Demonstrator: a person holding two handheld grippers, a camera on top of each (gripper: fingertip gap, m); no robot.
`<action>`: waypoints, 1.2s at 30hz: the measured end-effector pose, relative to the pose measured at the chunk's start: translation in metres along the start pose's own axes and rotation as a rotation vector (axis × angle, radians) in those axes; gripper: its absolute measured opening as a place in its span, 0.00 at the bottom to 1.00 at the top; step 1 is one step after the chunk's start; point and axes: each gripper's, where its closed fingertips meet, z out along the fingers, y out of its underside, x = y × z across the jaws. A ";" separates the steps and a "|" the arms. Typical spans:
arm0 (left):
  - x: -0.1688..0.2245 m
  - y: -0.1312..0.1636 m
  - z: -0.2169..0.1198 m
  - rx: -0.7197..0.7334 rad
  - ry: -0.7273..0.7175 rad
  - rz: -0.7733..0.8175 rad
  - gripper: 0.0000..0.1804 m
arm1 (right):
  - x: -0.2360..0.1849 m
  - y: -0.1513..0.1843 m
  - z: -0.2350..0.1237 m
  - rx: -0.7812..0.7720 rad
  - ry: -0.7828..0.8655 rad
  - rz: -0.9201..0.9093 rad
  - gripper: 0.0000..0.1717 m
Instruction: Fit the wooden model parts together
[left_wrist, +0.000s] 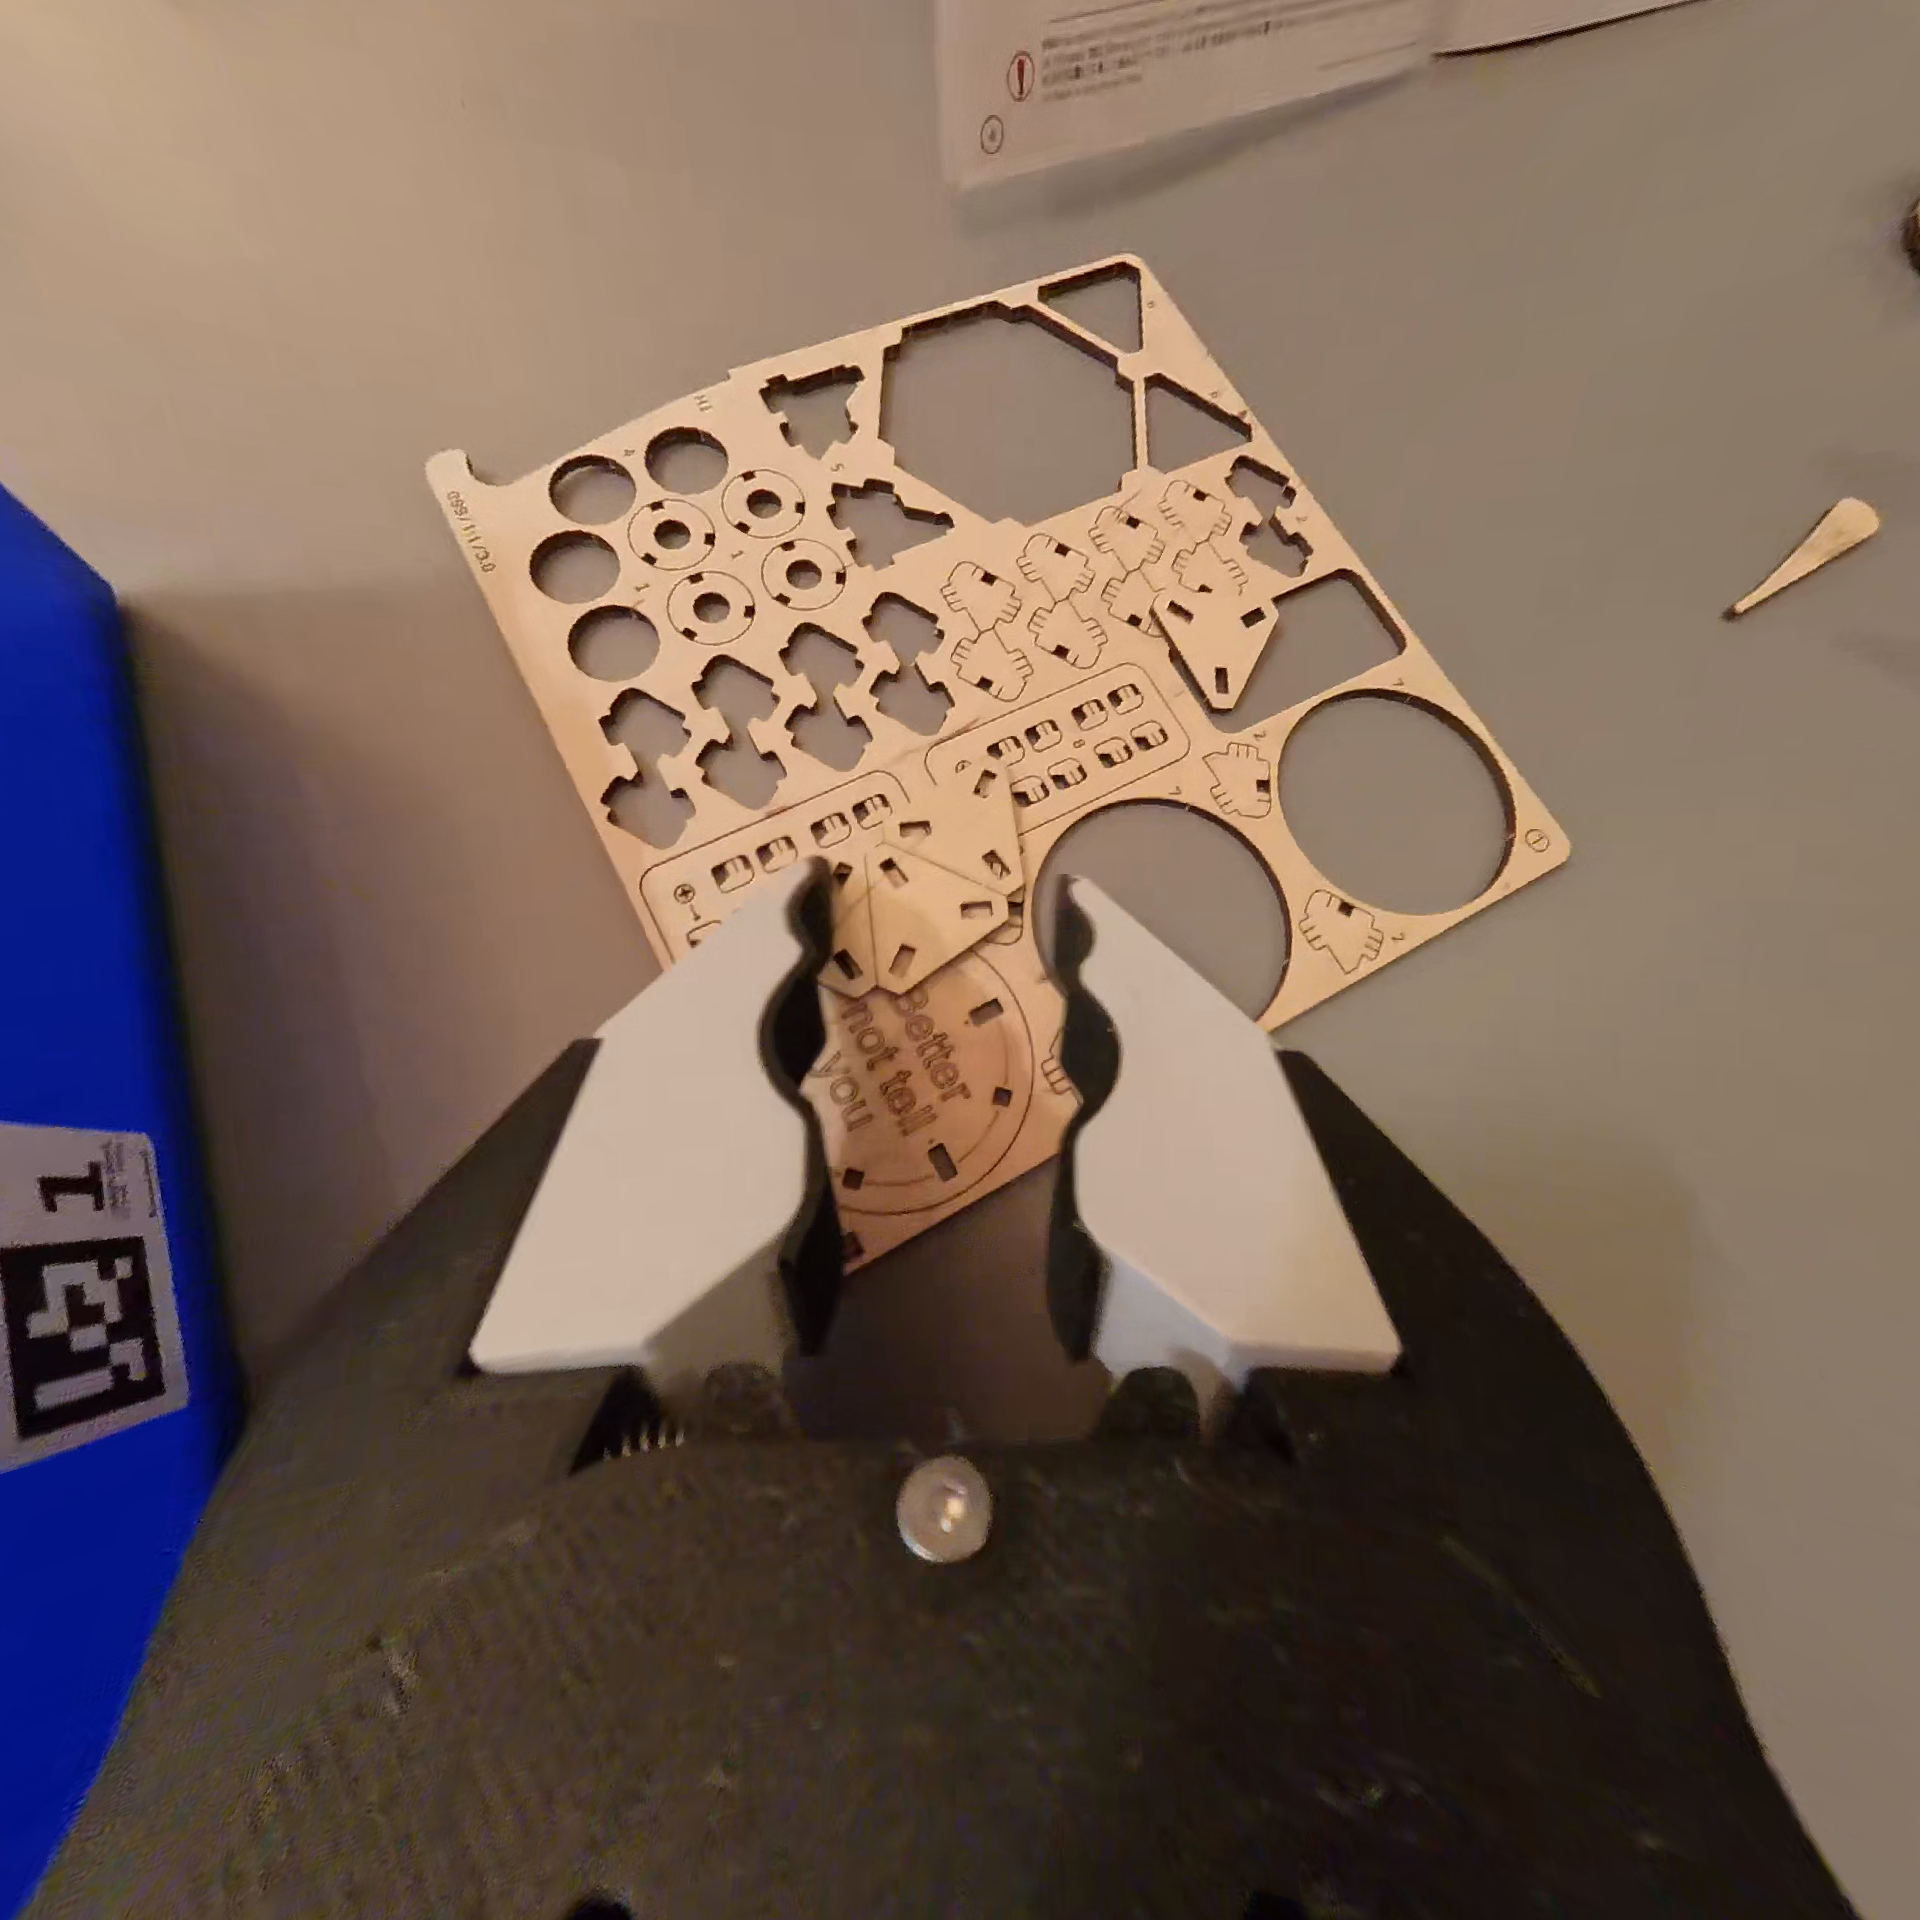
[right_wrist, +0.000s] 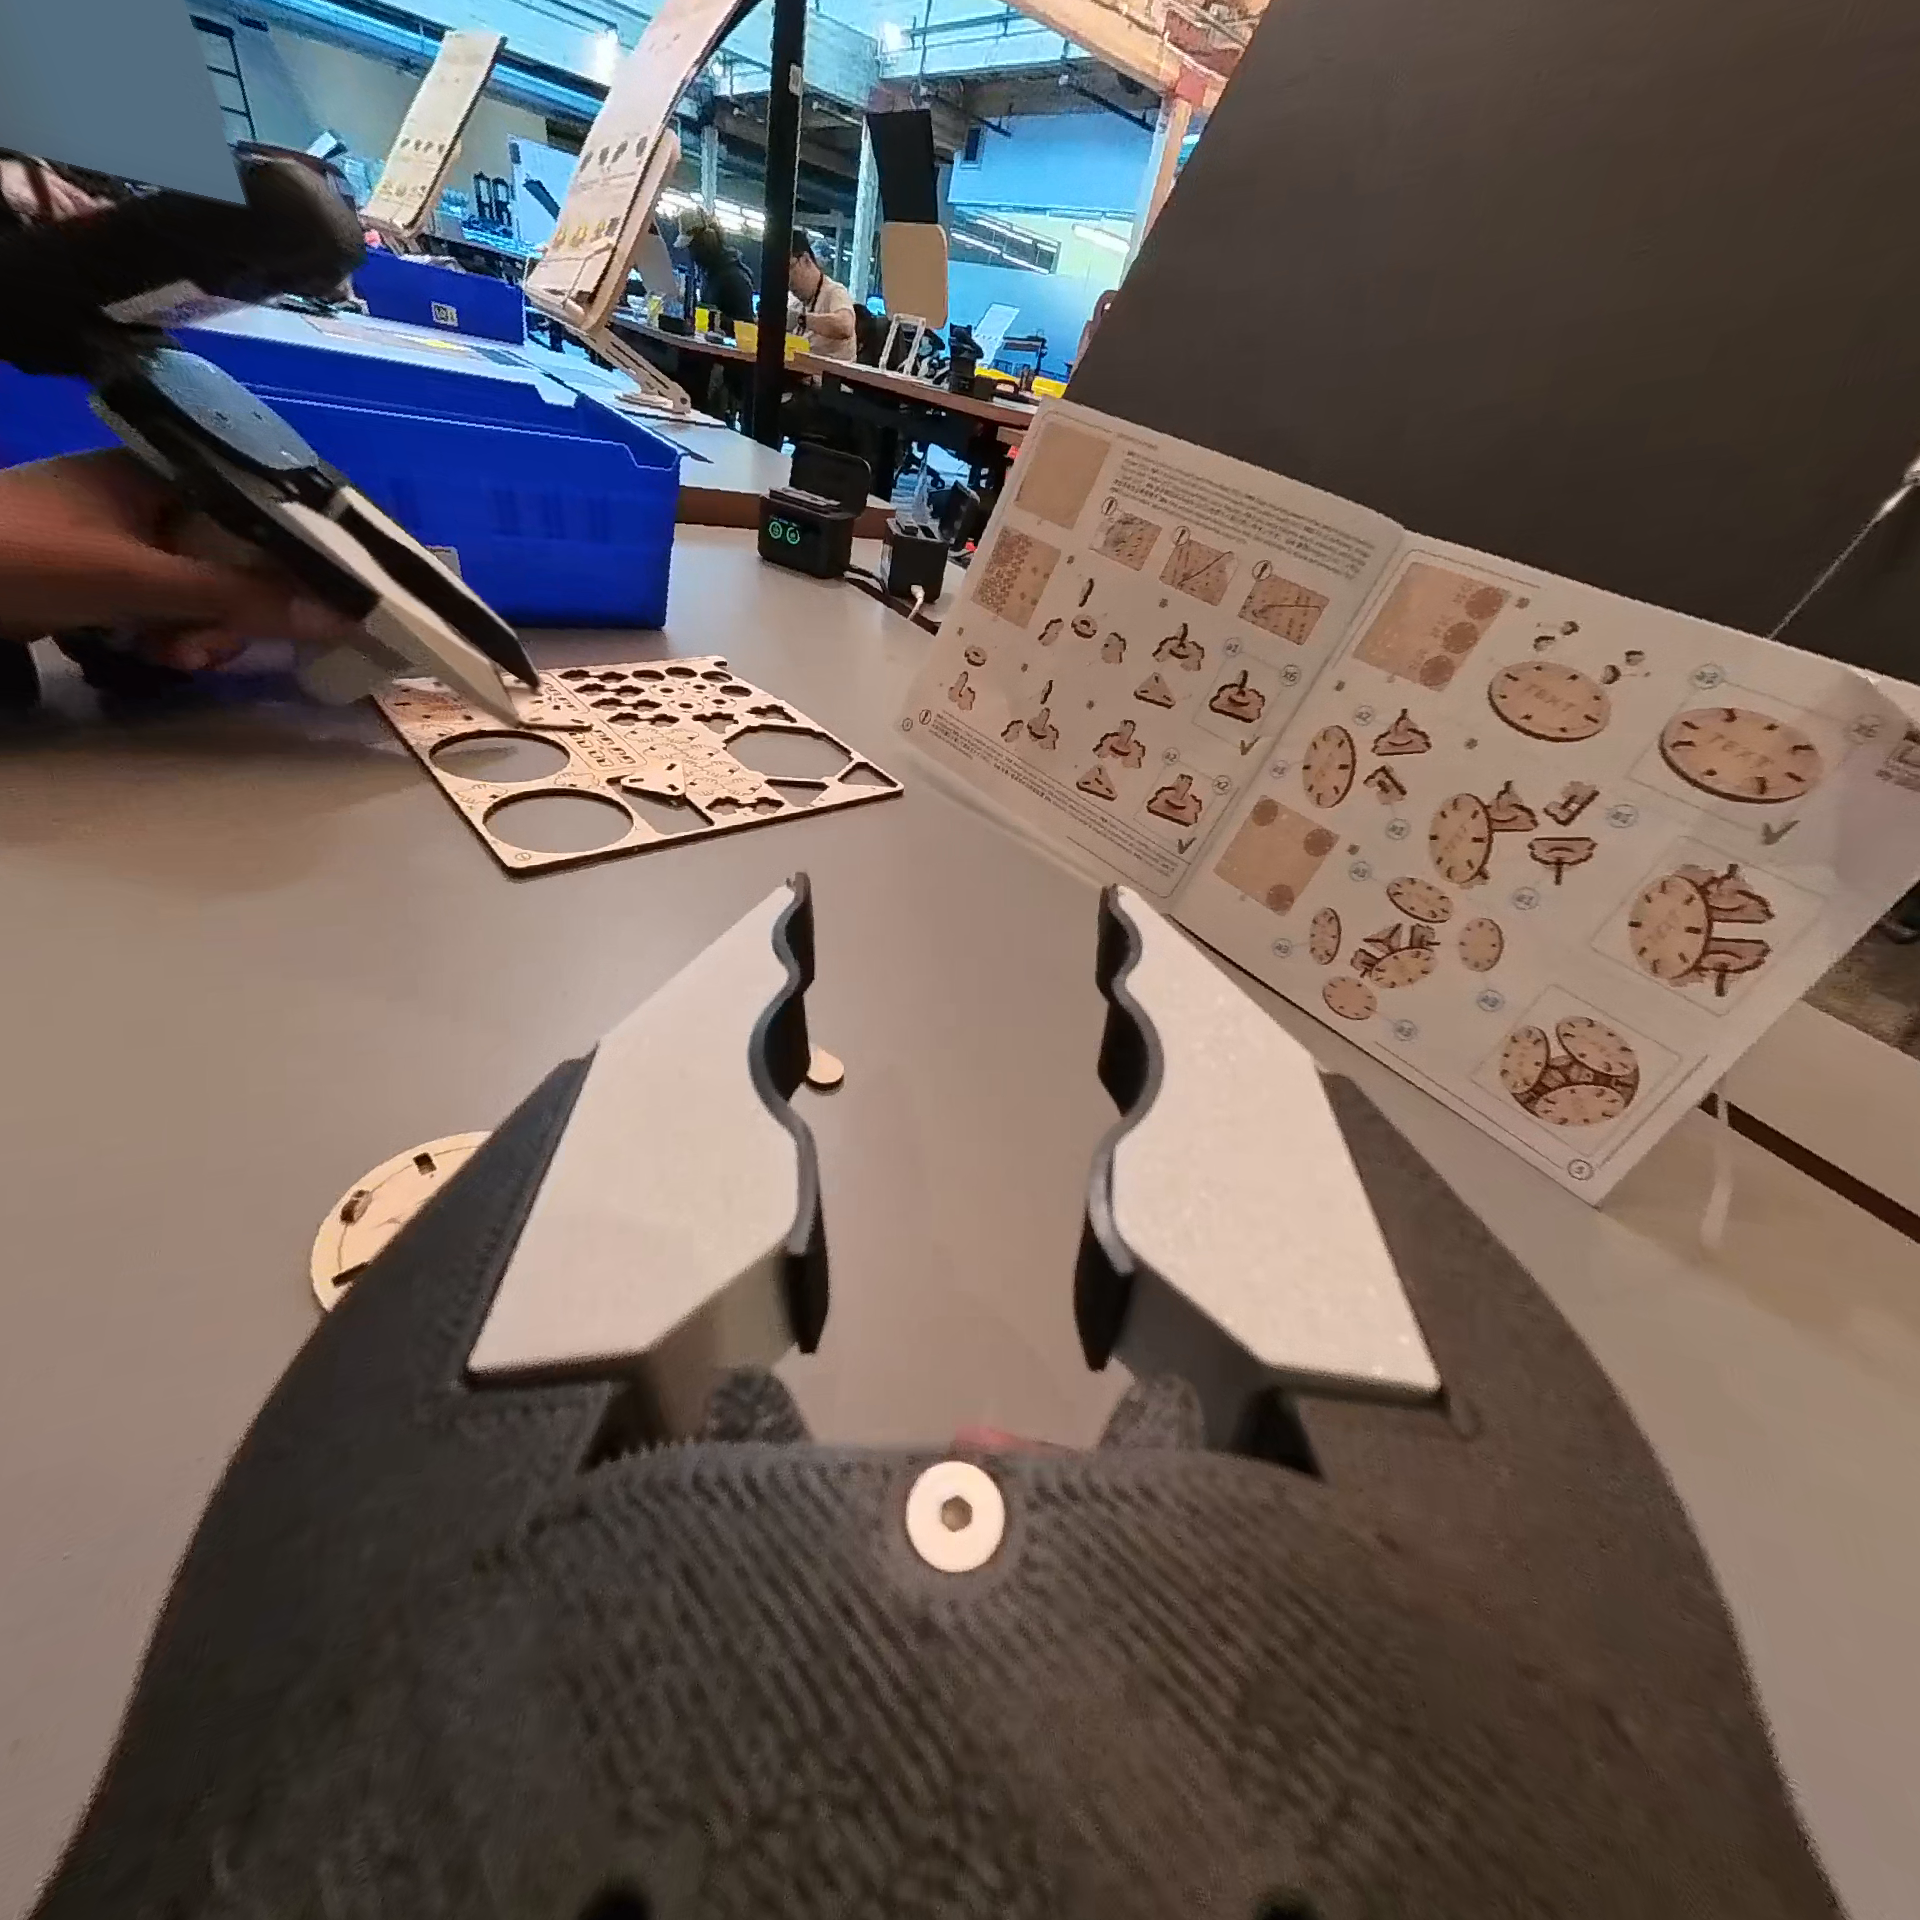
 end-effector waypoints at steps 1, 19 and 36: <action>0.001 0.000 0.001 -0.012 0.007 0.002 0.15 | 0.000 0.000 0.000 0.000 0.000 0.001 0.31; 0.006 -0.003 0.012 -0.038 0.004 0.166 0.15 | 0.003 0.000 0.000 0.000 -0.024 0.052 0.29; 0.113 -0.088 0.039 0.094 0.275 0.289 0.14 | -0.013 0.003 0.001 -0.020 -0.047 -0.079 0.27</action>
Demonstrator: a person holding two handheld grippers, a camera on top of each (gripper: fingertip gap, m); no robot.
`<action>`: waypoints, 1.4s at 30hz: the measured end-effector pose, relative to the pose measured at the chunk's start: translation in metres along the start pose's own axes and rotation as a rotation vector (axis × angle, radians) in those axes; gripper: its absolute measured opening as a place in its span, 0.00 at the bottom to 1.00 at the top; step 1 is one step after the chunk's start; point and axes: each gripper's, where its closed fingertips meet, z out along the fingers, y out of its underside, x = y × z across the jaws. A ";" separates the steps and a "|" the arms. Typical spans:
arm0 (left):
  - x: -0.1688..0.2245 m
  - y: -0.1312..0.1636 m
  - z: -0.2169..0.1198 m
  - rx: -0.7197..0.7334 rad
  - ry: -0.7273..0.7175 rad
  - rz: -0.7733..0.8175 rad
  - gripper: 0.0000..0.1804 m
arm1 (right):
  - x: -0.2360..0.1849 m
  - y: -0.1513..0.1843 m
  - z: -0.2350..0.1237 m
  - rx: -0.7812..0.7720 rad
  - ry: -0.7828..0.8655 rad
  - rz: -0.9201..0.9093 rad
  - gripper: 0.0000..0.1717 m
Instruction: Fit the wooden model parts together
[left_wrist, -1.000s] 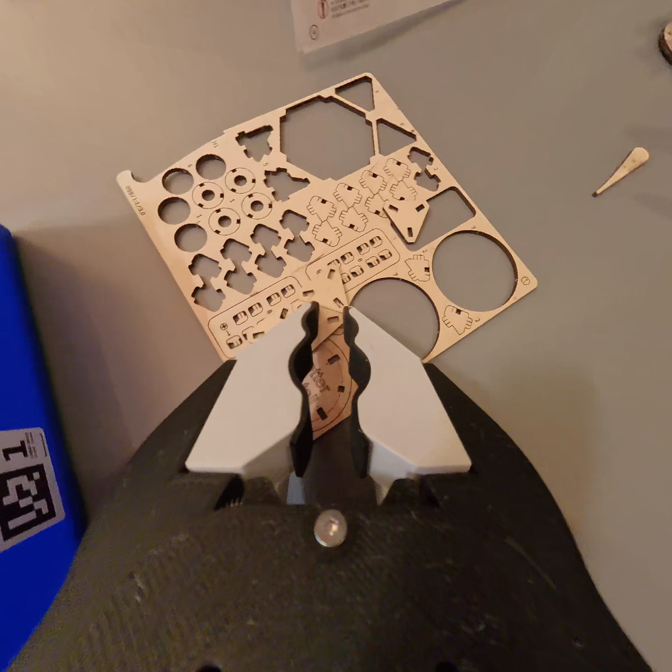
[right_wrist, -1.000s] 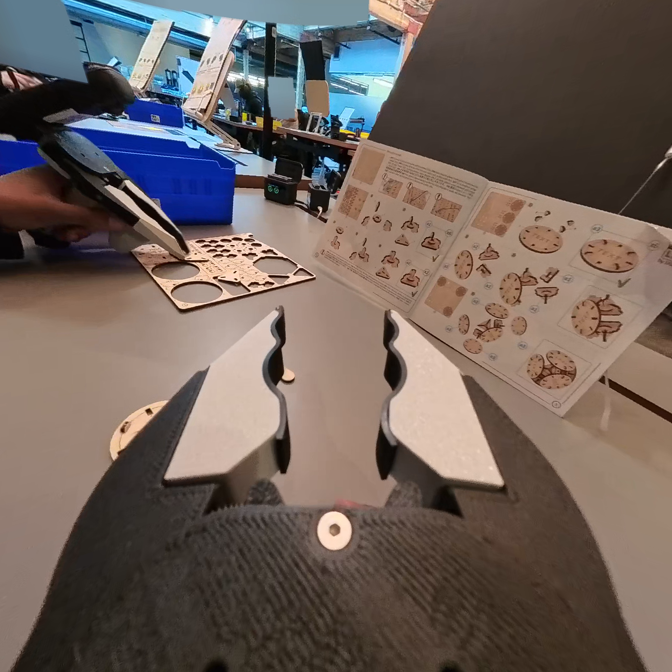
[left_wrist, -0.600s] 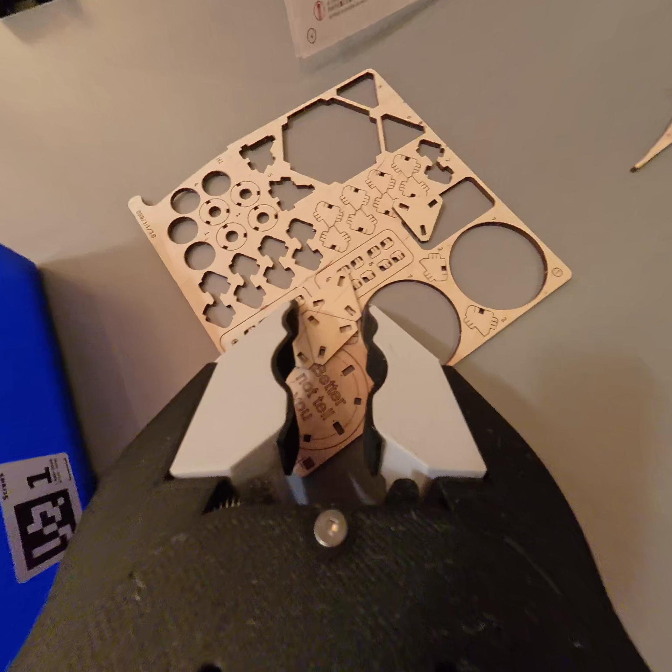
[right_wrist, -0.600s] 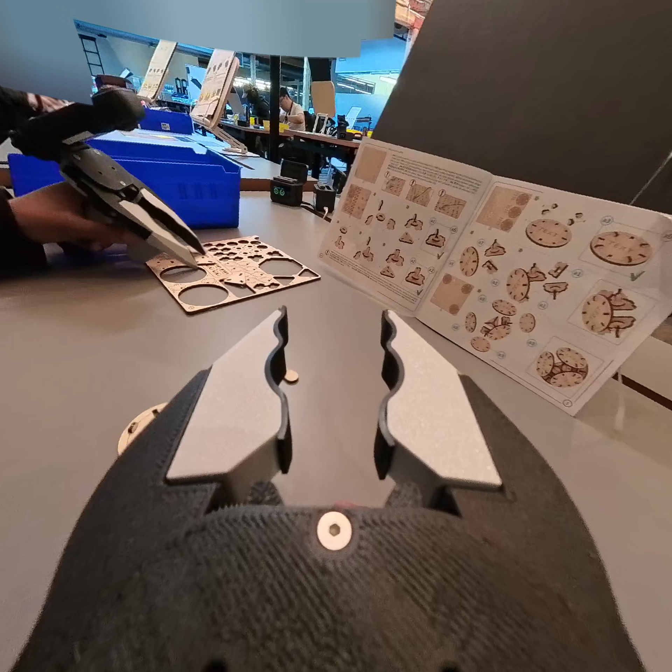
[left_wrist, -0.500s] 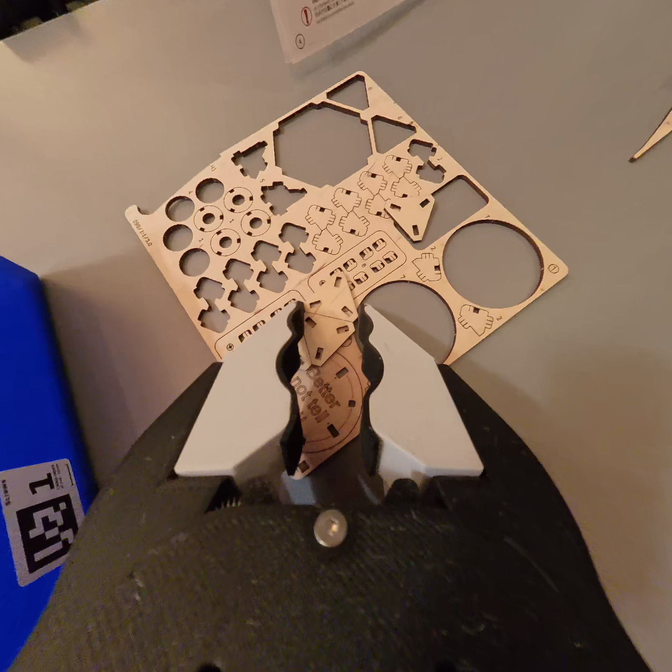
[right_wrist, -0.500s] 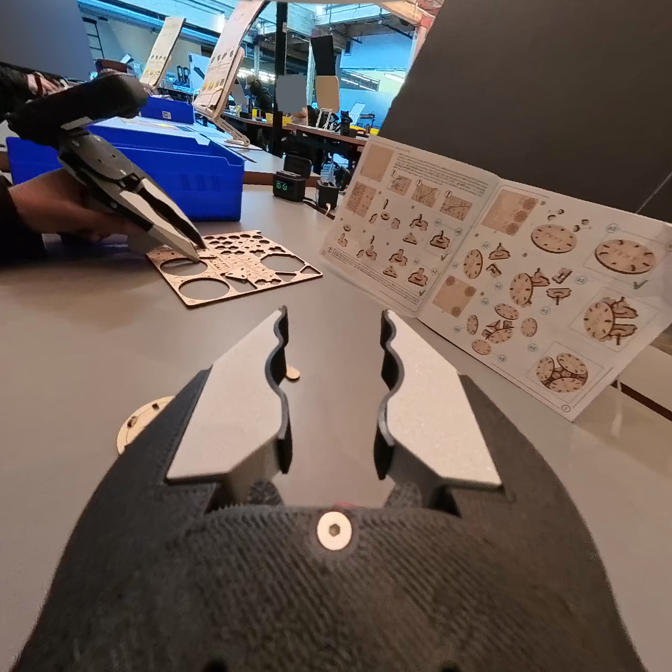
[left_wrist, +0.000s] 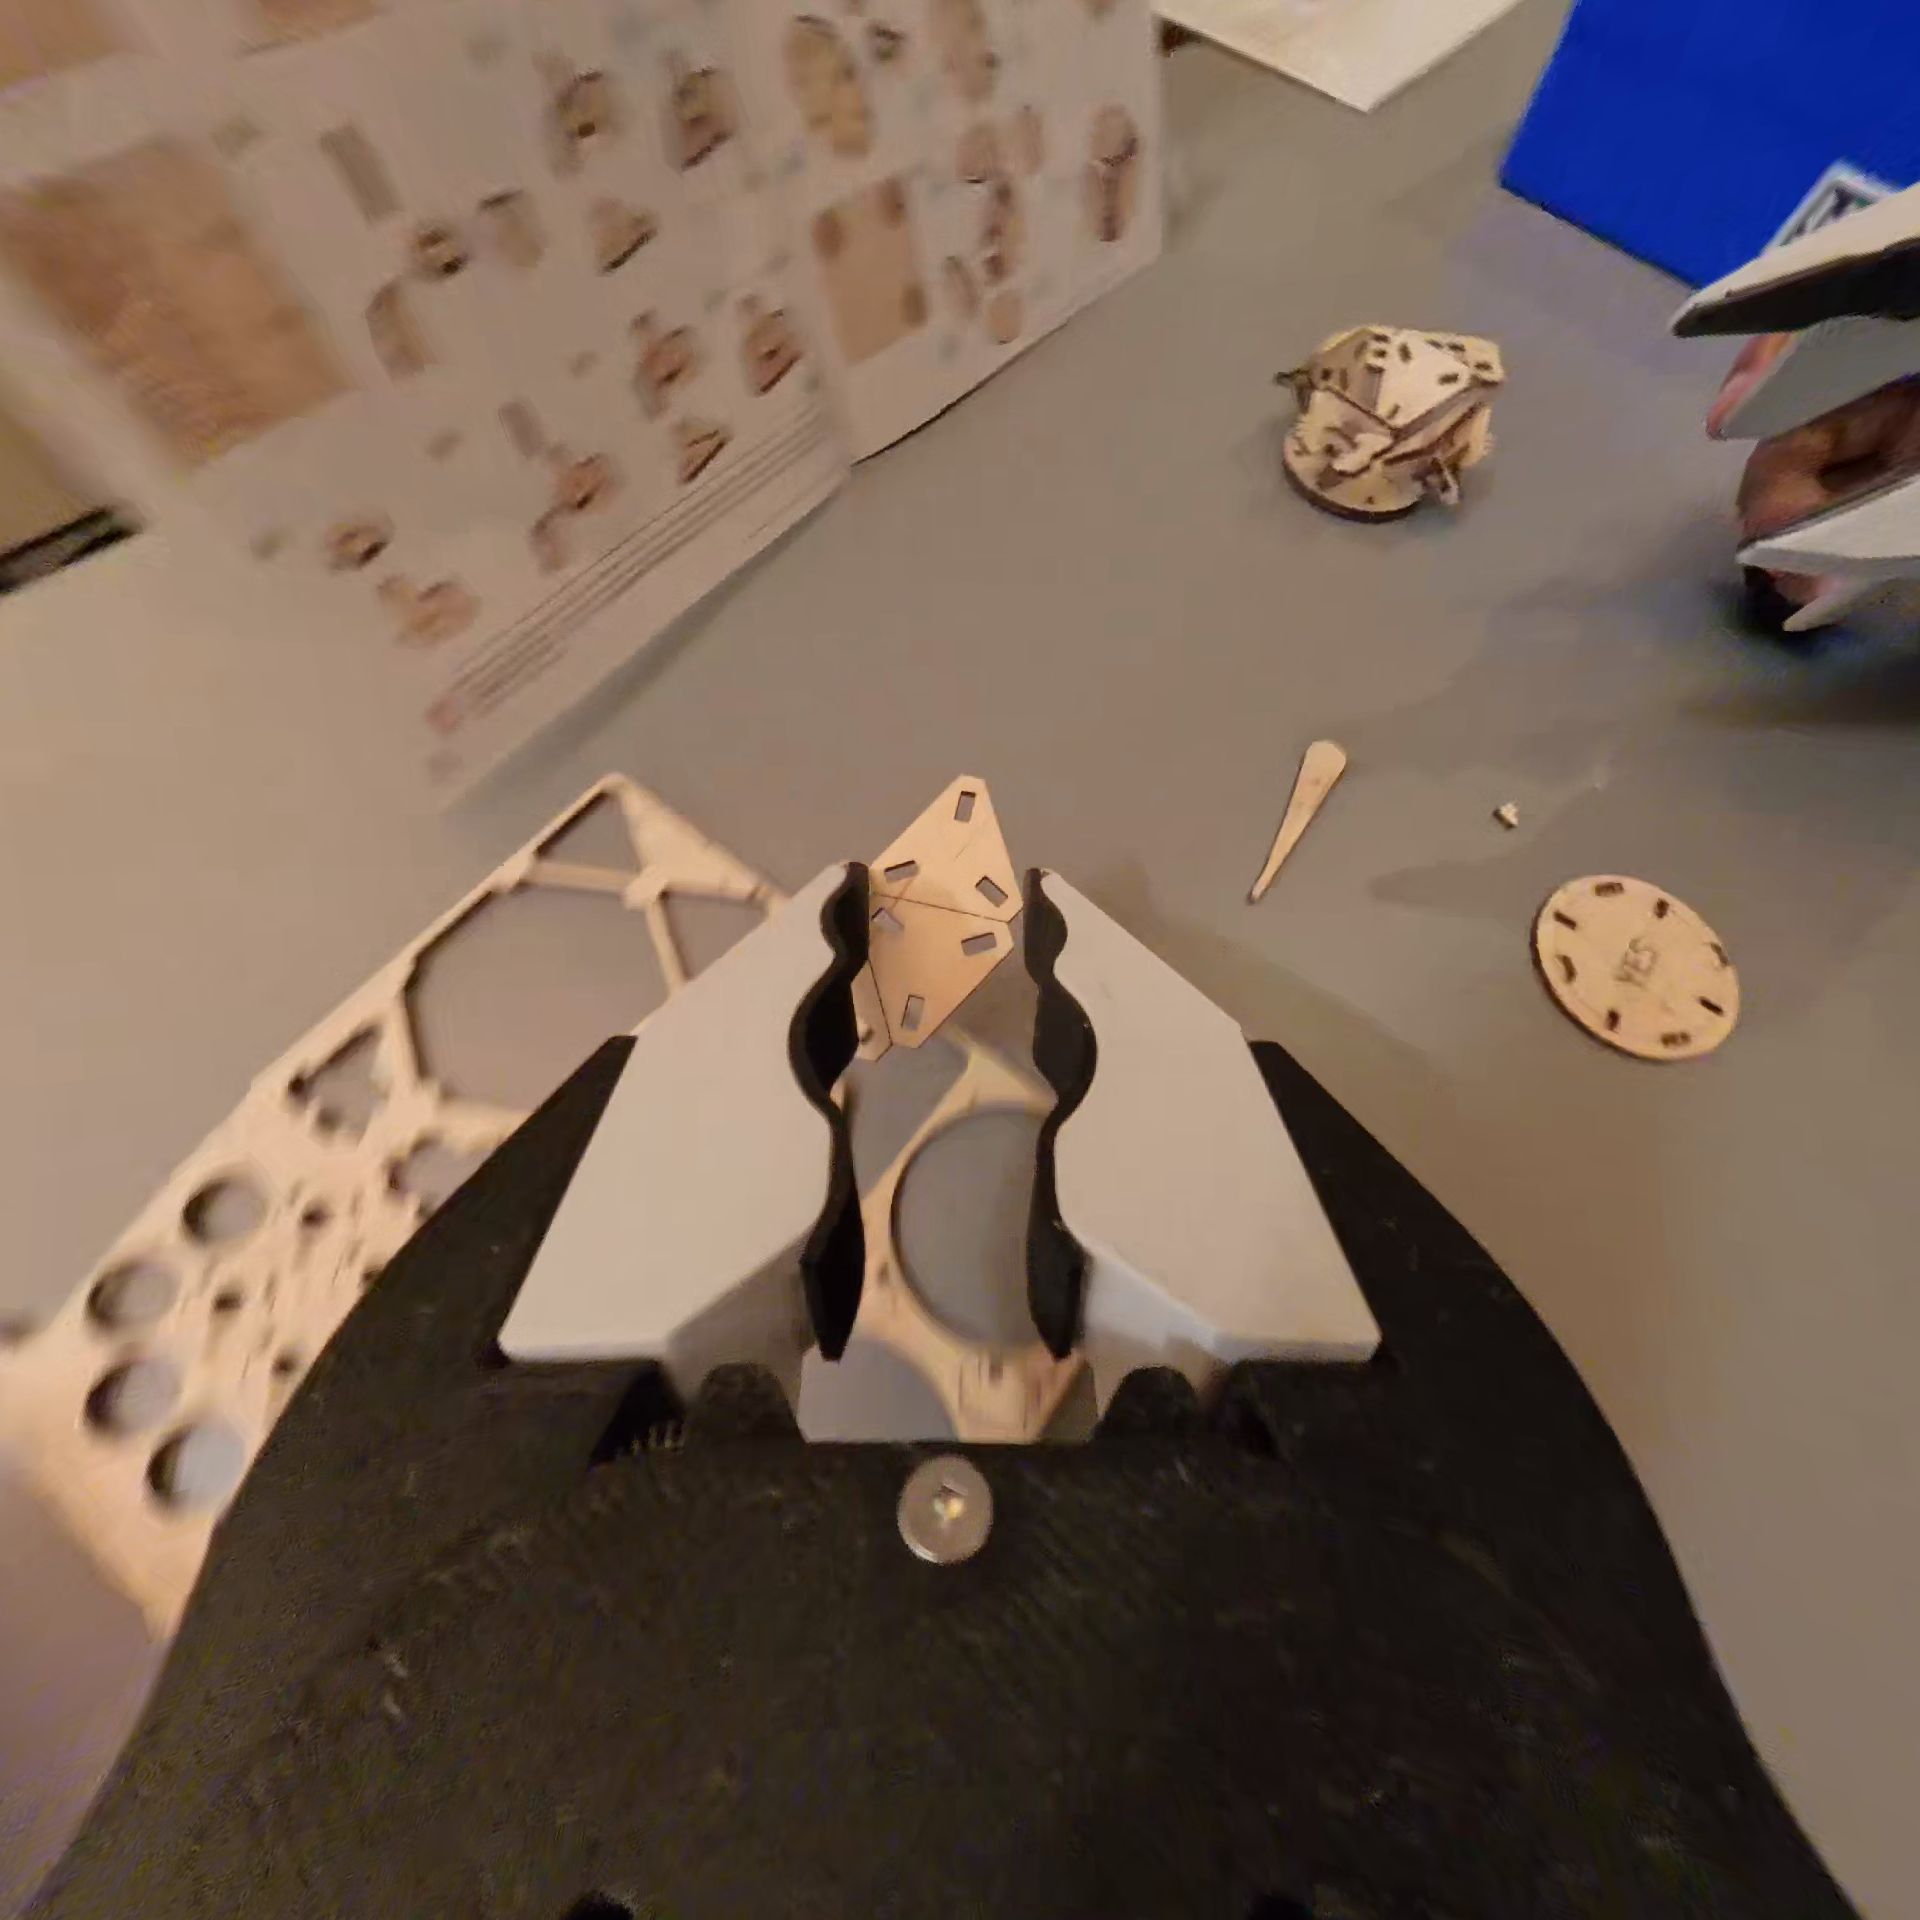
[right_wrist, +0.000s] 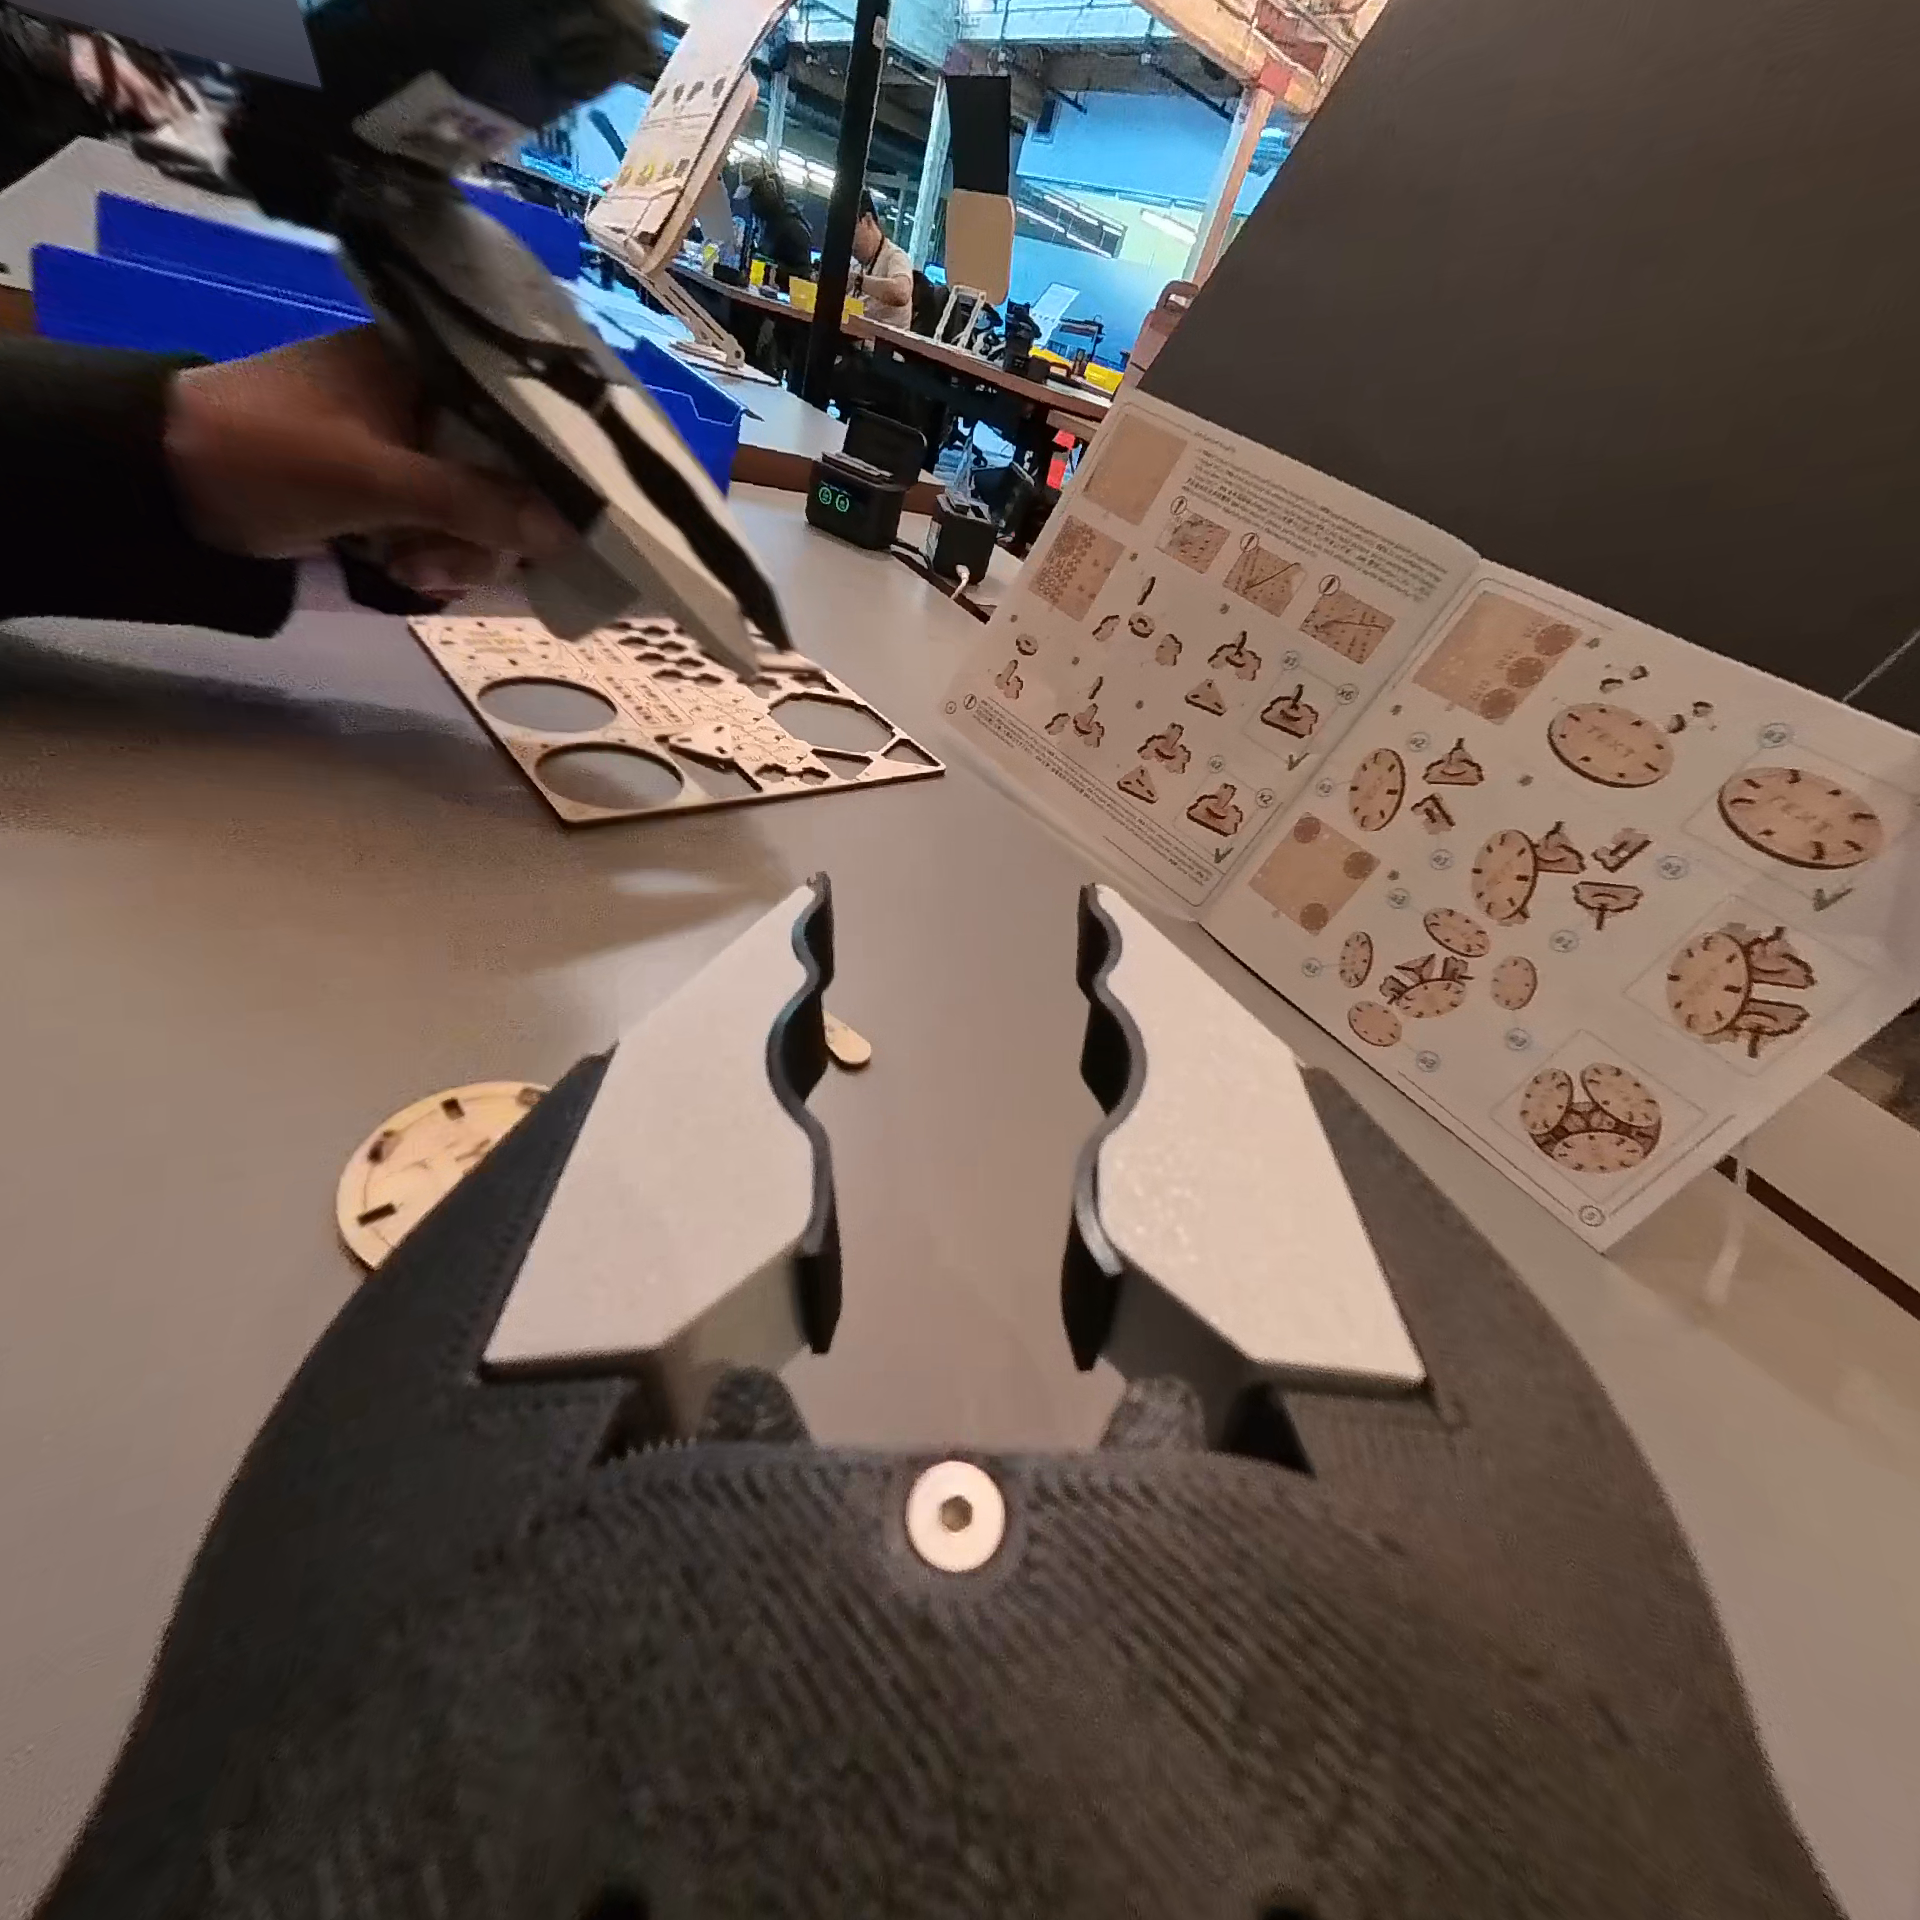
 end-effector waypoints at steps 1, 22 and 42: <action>0.005 -0.005 0.016 -0.028 0.006 0.046 0.14 | 0.000 0.001 0.000 -0.004 0.002 -0.005 0.26; -0.017 -0.013 0.027 -0.019 -0.030 -0.053 0.25 | 0.006 0.001 -0.001 -0.005 0.024 0.019 0.24; -0.032 -0.012 -0.018 0.143 -0.022 -0.037 0.05 | 0.001 0.003 0.001 -0.023 0.024 -0.027 0.23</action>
